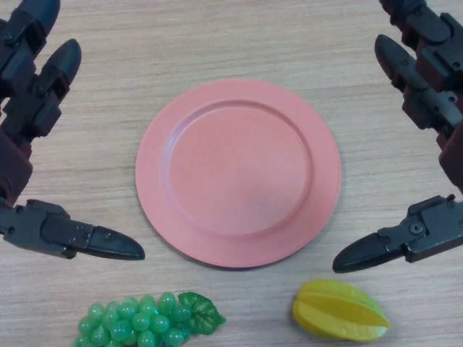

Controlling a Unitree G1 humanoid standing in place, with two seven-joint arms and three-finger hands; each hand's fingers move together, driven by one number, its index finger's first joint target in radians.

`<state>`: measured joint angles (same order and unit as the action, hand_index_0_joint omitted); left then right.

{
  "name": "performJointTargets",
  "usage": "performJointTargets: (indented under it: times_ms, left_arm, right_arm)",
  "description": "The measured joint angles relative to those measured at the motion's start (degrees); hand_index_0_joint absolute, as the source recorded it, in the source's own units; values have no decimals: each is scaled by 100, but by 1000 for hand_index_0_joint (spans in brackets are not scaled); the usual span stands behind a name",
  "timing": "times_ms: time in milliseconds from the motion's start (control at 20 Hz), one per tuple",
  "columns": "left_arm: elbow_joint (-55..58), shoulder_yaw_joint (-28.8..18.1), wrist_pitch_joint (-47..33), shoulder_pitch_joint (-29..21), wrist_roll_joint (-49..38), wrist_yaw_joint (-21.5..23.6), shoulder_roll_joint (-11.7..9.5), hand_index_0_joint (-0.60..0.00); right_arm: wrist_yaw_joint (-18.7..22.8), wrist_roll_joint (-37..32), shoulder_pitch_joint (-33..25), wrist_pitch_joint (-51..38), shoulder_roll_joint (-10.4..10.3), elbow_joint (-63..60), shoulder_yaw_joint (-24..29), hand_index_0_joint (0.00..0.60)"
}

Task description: Pick up the green grapes and place it on the plate

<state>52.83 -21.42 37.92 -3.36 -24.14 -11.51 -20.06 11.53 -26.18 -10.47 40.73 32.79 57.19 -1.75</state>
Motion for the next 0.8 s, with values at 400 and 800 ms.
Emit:
performJointTargets:
  times_ms: [400, 800]
  left_arm:
    - [0, 1, 0, -12, 4, -3, -1, 0]
    - [17, 7, -642, 568, 527, -551, 320, 0]
  right_arm:
    - [-36, 19, -138, 54, -266, 0, 37, 0]
    - [-219, 346, -171, 94, -369, 0, 95, 0]
